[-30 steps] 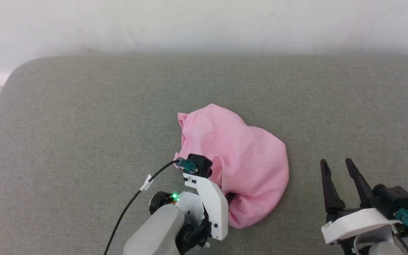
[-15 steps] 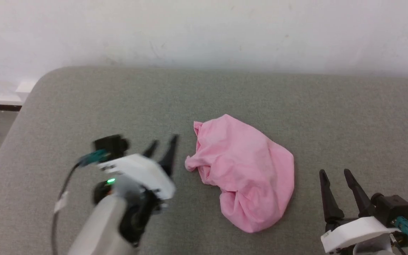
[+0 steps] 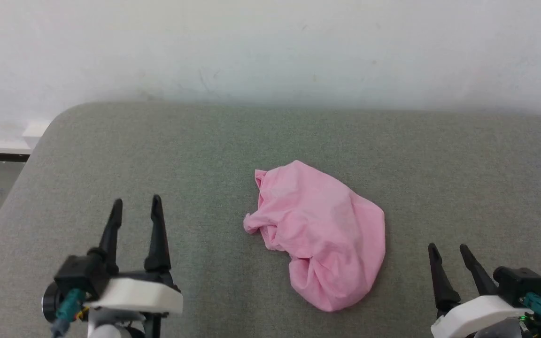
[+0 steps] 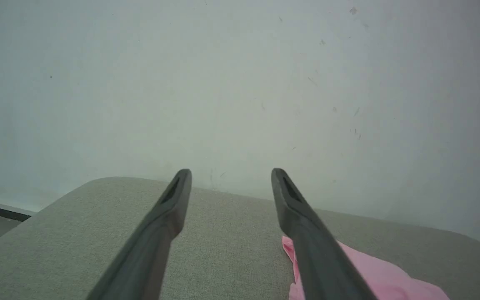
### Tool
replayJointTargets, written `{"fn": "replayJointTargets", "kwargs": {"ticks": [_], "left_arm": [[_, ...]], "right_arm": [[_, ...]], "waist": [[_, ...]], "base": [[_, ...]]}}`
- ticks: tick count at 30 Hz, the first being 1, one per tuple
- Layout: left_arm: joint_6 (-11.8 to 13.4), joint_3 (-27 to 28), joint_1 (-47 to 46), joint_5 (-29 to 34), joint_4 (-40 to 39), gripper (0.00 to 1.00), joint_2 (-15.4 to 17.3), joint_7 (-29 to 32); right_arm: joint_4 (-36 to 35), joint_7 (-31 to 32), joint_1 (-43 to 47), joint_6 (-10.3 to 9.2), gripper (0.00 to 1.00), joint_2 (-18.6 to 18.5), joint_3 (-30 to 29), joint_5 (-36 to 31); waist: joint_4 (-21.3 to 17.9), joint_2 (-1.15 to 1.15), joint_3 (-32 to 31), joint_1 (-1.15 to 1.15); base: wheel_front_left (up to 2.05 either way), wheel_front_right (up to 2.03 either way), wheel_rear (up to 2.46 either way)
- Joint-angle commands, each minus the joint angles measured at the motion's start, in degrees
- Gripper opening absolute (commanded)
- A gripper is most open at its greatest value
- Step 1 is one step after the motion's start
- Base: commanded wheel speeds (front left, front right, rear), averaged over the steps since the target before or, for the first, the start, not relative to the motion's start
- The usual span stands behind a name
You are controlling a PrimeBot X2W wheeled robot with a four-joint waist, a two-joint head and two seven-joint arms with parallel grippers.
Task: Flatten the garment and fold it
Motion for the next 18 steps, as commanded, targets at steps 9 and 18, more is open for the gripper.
{"fn": "replayJointTargets", "kwargs": {"ticks": [9, 18], "left_arm": [[-0.55, 0.46, 4.64, 9.21, 0.74, 1.00, -4.75, -0.25], [-1.32, 0.69, 1.41, 10.22, 2.06, 1.00, -6.60, -0.25]], "right_arm": [[2.69, 18.45, -10.15, -0.11, 1.00, 0.03, 0.34, -2.74], [11.39, 40.58, -23.32, -0.11, 1.00, -1.89, 8.63, -9.34]], "waist": [[0.79, 0.00, 1.94, 0.01], [4.09, 0.00, 6.40, 0.01]], "base": [[0.00, 0.00, 0.00], [0.00, 0.00, 0.00]]}}
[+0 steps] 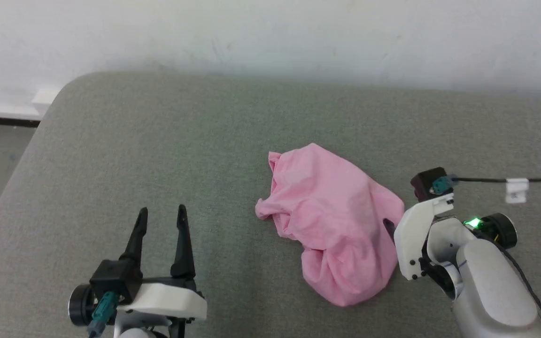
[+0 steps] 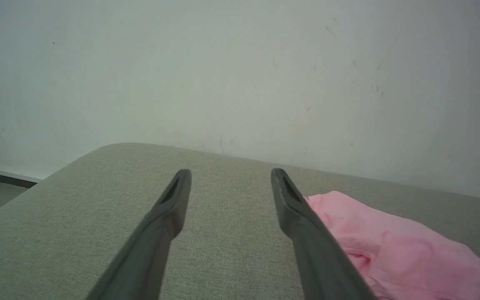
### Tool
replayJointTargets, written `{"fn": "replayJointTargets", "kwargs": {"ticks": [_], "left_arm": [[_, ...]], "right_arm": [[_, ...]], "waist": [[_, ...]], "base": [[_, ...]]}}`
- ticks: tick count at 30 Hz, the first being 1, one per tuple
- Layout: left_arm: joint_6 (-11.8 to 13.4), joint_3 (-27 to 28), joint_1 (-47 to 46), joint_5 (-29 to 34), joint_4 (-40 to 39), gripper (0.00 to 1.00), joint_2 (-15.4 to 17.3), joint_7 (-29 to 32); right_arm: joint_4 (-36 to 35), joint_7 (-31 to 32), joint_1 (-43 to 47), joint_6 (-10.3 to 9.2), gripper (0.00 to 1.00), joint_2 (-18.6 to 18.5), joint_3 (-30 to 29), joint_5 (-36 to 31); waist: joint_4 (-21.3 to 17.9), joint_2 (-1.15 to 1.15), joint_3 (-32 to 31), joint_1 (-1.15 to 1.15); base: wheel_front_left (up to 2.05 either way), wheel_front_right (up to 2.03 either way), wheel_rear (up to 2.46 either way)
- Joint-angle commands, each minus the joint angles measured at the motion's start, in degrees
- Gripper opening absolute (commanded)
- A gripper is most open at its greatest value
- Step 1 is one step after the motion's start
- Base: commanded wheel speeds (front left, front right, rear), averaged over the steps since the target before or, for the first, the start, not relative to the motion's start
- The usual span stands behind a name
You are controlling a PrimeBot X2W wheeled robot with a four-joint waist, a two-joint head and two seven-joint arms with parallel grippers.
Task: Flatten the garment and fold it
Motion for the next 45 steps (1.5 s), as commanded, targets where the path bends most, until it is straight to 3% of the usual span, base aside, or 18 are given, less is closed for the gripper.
{"fn": "replayJointTargets", "kwargs": {"ticks": [1, 5, 9, 10, 11, 12, 18, 23, 27, 31, 32, 34, 40, 45], "left_arm": [[-0.65, -0.07, -1.52, 0.40, 0.29, 1.00, -0.57, -0.27], [-0.81, -0.93, -3.14, 0.37, -0.16, 1.00, -1.17, -0.27], [-0.69, -1.03, -3.50, 0.16, -0.27, 1.00, -1.43, -0.27], [-0.67, -0.97, -3.42, 0.05, -0.24, 1.00, -1.47, -0.27], [-0.68, -0.89, -3.29, -0.11, -0.14, 1.00, -1.50, -0.27], [-0.73, -0.79, -3.14, -0.23, -0.02, 1.00, -1.52, -0.27], [-1.25, -0.42, -2.55, -0.93, 0.47, 1.00, -1.59, -0.27], [-1.65, -0.16, -2.68, -1.05, 0.49, 1.00, -1.62, -0.27], [-1.92, -0.20, -2.57, -1.43, 0.66, 1.00, -1.63, -0.27], [-1.96, -0.27, -2.08, -2.26, 1.11, 1.00, -1.63, -0.27], [-2.02, -0.32, -2.04, -2.35, 1.26, 1.00, -1.63, -0.27], [-2.28, -0.38, -2.06, -2.50, 1.75, 1.00, -1.63, -0.27], [-2.46, -0.63, -2.66, -3.73, 2.67, 1.00, -1.64, -0.27], [-3.88, -3.53, -6.02, -5.95, 6.51, 1.00, -1.64, 0.62]], "right_arm": [[2.47, 3.14, -2.03, -0.05, 1.00, -1.26, 1.50, -1.71], [7.02, 6.50, -4.42, -0.05, 1.00, -2.74, 2.84, -3.87], [10.57, 7.19, -4.55, -0.05, 1.00, -1.98, 3.76, -1.89], [11.16, 7.09, -4.50, -0.05, 0.46, -1.87, 4.09, -1.13], [11.31, 6.36, -4.60, -0.05, 0.27, -1.94, 4.94, -0.49], [11.23, 5.16, -4.79, -0.05, 0.00, -2.22, 5.71, 0.34], [8.68, -2.80, -7.16, -0.05, 0.00, -5.01, 3.65, 4.52], [5.50, -9.46, -7.64, -0.05, 0.00, -7.74, -7.18, 5.78], [4.46, -9.14, -2.62, -0.05, 0.00, -8.28, -16.68, 4.52], [4.79, -5.16, 4.62, -0.05, 0.00, -5.45, -21.11, 3.56], [4.64, -4.63, 5.84, -0.05, 0.11, -4.19, -22.16, 4.16], [2.83, -6.52, 7.24, -0.05, 1.00, -2.25, -25.19, 5.75], [-5.85, -17.77, 10.72, -0.05, 1.00, 0.85, -31.46, 9.79], [-10.57, -21.20, 13.89, -0.05, 1.00, 1.23, -32.24, 12.14]], "waist": [[2.33, 0.00, 2.51, -0.01], [4.33, 0.00, 4.29, -0.01], [4.92, 0.00, 4.87, -0.01], [4.89, 0.00, 4.87, -0.01], [4.77, 0.00, 4.79, -0.01], [4.56, 0.00, 4.63, -0.01], [2.96, 0.00, 3.63, -0.01], [1.59, 0.00, 2.82, -0.01], [1.01, 0.00, 2.38, -0.01], [0.03, 0.00, 2.48, -0.01], [-0.18, 0.00, 2.51, -0.01], [-0.44, 0.00, 2.51, -0.01], [-1.14, 0.00, 2.03, -0.01], [-2.35, 0.00, 2.48, -0.01]], "base": [[0.00, 0.00, 0.00], [0.00, 0.00, 0.00], [0.00, 0.00, 0.00], [0.00, 0.00, 0.00], [0.00, 0.00, 0.00], [0.00, 0.00, 0.00], [0.00, 0.00, 0.00], [0.00, 0.00, 0.00], [0.00, 0.00, 0.00], [0.00, 0.00, 0.00], [0.00, 0.00, 0.00], [0.00, 0.00, 0.00], [0.00, 0.00, 0.00], [0.00, 0.00, 0.00]]}}
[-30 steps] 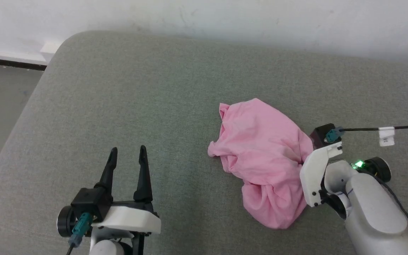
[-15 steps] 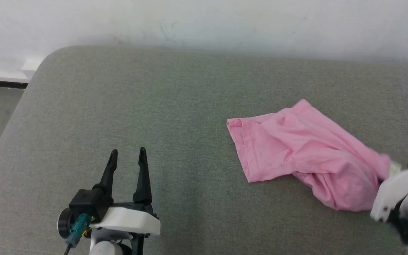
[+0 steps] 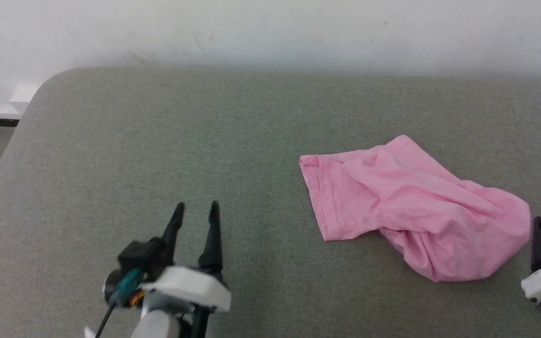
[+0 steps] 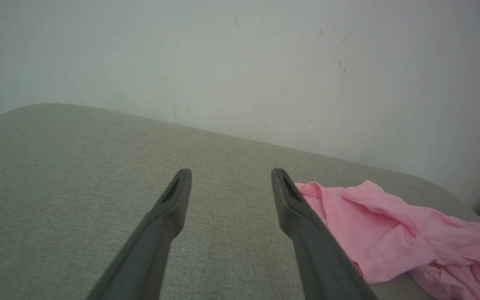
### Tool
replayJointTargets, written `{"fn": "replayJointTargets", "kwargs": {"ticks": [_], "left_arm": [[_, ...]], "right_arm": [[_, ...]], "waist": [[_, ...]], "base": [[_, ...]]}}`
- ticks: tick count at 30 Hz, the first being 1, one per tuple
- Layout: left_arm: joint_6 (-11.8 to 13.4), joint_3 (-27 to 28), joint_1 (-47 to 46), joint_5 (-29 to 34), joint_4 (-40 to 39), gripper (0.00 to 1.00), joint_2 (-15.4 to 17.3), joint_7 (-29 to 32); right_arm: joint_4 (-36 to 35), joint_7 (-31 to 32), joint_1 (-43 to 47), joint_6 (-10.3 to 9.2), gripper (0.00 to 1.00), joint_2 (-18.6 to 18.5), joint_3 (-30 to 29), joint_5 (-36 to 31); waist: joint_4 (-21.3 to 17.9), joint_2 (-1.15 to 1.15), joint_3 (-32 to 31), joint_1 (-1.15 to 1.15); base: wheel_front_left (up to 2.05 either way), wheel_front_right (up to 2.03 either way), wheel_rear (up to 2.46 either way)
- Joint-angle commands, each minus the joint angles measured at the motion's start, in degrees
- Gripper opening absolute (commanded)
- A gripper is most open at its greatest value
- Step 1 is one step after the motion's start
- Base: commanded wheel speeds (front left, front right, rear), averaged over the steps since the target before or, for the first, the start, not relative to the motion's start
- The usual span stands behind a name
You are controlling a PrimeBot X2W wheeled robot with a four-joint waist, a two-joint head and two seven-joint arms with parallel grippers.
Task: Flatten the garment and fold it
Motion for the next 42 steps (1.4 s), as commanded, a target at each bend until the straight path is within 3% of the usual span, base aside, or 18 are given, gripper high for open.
{"fn": "replayJointTargets", "kwargs": {"ticks": [1, 5, 9, 15, 21, 22, 23, 24, 29, 34, 38, 42], "left_arm": [[-0.75, -1.19, -3.40, -0.68, 1.32, 1.00, -0.08, 1.07], [-1.50, -5.24, -12.01, -3.91, 5.97, 1.00, -0.08, 7.53], [0.16, -10.76, -20.71, -10.30, 11.56, 1.00, -0.08, 17.44], [1.86, -22.05, -28.70, -13.63, 22.20, 1.00, -0.08, 34.87], [2.23, -28.58, -30.16, -16.46, 27.44, 1.00, -0.08, 40.88], [2.10, -29.26, -30.13, -16.88, 28.03, 0.89, -0.08, 41.02], [1.71, -29.77, -30.11, -17.44, 28.29, 0.32, -0.08, 40.77], [1.41, -29.85, -30.01, -18.43, 28.27, 0.00, -0.08, 40.11], [1.06, -29.75, -30.67, -21.29, 28.16, 0.00, -0.08, 35.55], [1.81, -25.54, -30.73, -24.05, 25.07, 0.00, 0.30, 28.32], [4.06, -20.84, -28.62, -25.43, 19.90, 0.00, 3.70, 24.04], [8.44, -17.31, -21.94, -26.22, 12.56, 0.00, 8.97, 23.60]], "right_arm": [[-0.52, -0.38, 0.90, -0.04, 1.00, 0.29, 0.67, 1.16], [-0.93, -0.53, 1.34, -0.04, 1.00, 0.31, 2.38, 2.13], [-0.72, -0.41, 0.10, -0.04, 1.00, 0.31, 4.75, 3.40], [0.13, -0.89, -1.29, -0.04, 1.00, 0.32, 6.92, 4.42], [1.23, -1.90, -1.62, -0.04, 1.00, 0.32, 6.64, 4.49], [1.35, -2.06, -1.67, -0.04, 1.00, 0.32, 6.58, 4.53], [1.39, -2.28, -1.68, -0.04, 1.00, 0.32, 6.54, 4.51], [1.39, -2.55, -1.66, -0.04, 1.00, 0.32, 6.47, 4.61], [1.50, -3.30, -1.27, -0.04, 1.00, 0.32, 6.38, 4.12], [1.72, -3.45, -0.60, -0.04, 1.00, 0.32, 6.80, 3.91], [2.21, -3.44, 0.36, -0.04, 1.00, 0.32, 7.18, 3.94], [2.46, -3.75, 1.47, -0.04, 1.00, 0.32, 7.55, 2.98]], "waist": [[-0.89, 0.00, 0.46, 0.01], [-2.77, 0.00, 1.38, 0.01], [-5.57, 0.00, 2.68, 0.01], [-9.72, 0.00, 4.68, 0.01], [-11.62, 0.00, 5.94, 0.01], [-11.68, 0.00, 6.00, 0.01], [-11.65, 0.00, 6.05, 0.01], [-11.50, 0.00, 6.05, 0.01], [-9.61, 0.00, 5.13, 0.01], [-6.37, 0.00, 3.27, 0.01], [-3.37, 0.00, 1.33, 0.01], [-0.42, 0.00, -0.09, 0.01]], "base": [[0.00, 0.00, 0.00], [0.00, 0.00, 0.00], [0.00, 0.00, 0.00], [0.00, 0.00, 0.00], [0.00, 0.00, 0.00], [0.00, 0.00, 0.00], [0.00, 0.00, 0.00], [0.00, 0.00, 0.00], [0.00, 0.00, 0.00], [0.00, 0.00, 0.00], [0.00, 0.00, 0.00], [0.00, 0.00, 0.00]]}}
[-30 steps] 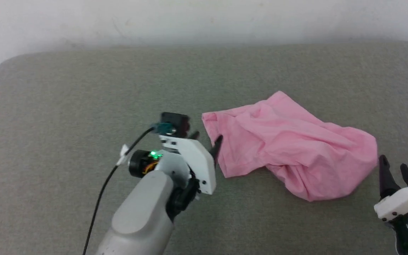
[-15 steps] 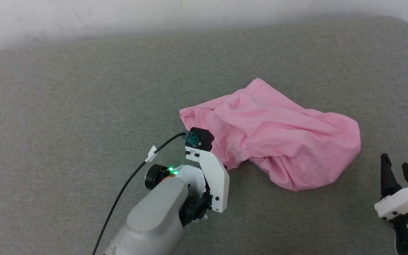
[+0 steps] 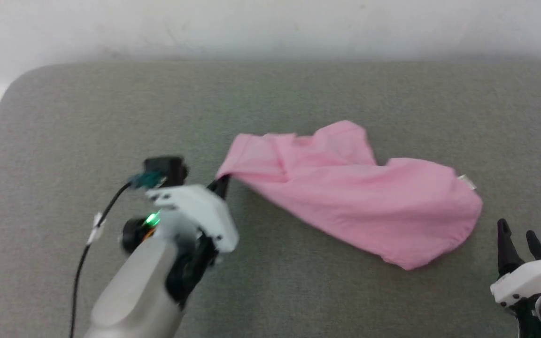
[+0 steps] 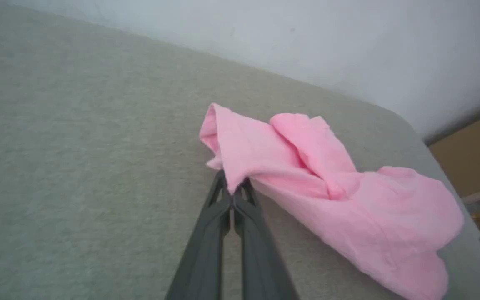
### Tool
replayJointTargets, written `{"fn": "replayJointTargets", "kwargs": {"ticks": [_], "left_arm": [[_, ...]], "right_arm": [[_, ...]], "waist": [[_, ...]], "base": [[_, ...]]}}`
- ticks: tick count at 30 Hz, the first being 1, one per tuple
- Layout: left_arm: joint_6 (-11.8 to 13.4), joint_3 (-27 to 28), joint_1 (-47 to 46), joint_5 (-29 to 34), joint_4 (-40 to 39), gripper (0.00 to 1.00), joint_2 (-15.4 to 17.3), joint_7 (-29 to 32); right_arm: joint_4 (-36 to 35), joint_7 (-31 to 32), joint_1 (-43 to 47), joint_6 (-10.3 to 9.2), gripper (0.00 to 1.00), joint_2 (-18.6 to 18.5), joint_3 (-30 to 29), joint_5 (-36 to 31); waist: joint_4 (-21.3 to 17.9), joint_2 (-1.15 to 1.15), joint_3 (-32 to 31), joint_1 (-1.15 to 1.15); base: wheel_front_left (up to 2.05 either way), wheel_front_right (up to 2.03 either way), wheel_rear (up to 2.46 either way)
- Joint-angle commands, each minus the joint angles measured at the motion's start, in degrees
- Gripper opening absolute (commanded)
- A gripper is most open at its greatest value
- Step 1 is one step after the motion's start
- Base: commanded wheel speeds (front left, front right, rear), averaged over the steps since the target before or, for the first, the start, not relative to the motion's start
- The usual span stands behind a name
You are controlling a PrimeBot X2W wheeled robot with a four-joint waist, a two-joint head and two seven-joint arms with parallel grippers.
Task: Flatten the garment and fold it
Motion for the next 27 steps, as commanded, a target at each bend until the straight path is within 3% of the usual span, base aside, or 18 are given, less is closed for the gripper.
{"fn": "replayJointTargets", "kwargs": {"ticks": [1, 5, 8, 12, 15, 16, 17, 23, 27], "left_arm": [[2.74, 1.84, 5.47, -0.88, -3.23, 0.00, 2.77, -0.04], [8.52, 4.73, 17.27, -2.79, -10.07, 0.00, 7.05, 1.80], [10.96, 5.05, 25.85, -5.04, -13.18, 0.00, 8.31, 4.29], [11.63, 5.27, 31.80, -7.43, -15.64, 0.00, 7.38, 4.60], [10.50, 6.31, 34.49, -9.83, -16.86, 0.00, 5.76, 3.24], [10.10, 7.25, 34.65, -10.51, -17.39, 0.21, 5.13, 2.02], [9.66, 8.09, 34.57, -10.86, -18.01, 0.99, 4.76, 0.78], [6.76, 13.02, 31.31, -8.57, -23.16, 1.00, 4.77, -9.75], [5.30, 12.96, 28.78, -1.36, -22.90, 1.00, 5.58, -19.77]], "right_arm": [[0.08, -0.57, 0.76, -0.04, 1.00, 0.12, 0.58, -1.17], [0.81, -0.80, 1.18, -0.04, 1.00, 0.13, 1.53, -0.57], [1.37, -0.92, 1.46, -0.04, 1.00, 0.13, 2.31, -0.33], [1.78, -1.08, 1.48, -0.04, 1.00, 0.13, 2.84, -0.32], [2.08, -0.99, 1.58, -0.04, 1.00, 0.13, 3.48, -0.39], [2.13, -0.94, 1.64, -0.04, 1.00, 0.13, 3.67, -0.42], [2.13, -0.90, 1.72, -0.04, 1.00, 0.13, 3.85, -0.49], [0.62, 0.17, 2.18, -0.04, 1.00, 0.13, 4.06, -2.13], [-0.99, 2.20, 2.96, -0.04, 1.00, 0.13, 4.15, -4.28]], "waist": [[4.06, 0.00, -2.77, 0.00], [6.37, 0.00, -3.56, 0.00], [7.67, 0.00, -3.87, 0.00], [8.34, 0.00, -4.16, 0.00], [8.65, 0.00, -4.45, 0.00], [8.72, 0.00, -4.57, 0.00], [8.74, 0.00, -4.70, 0.00], [8.43, 0.00, -4.54, 0.00], [7.91, 0.00, -4.04, 0.00]], "base": [[0.00, 0.00, 0.00], [0.00, 0.00, 0.00], [0.00, 0.00, 0.00], [0.00, 0.00, 0.00], [0.00, 0.00, 0.00], [0.00, 0.00, 0.00], [0.00, 0.00, 0.00], [0.00, 0.00, 0.00], [0.00, 0.00, 0.00]]}}
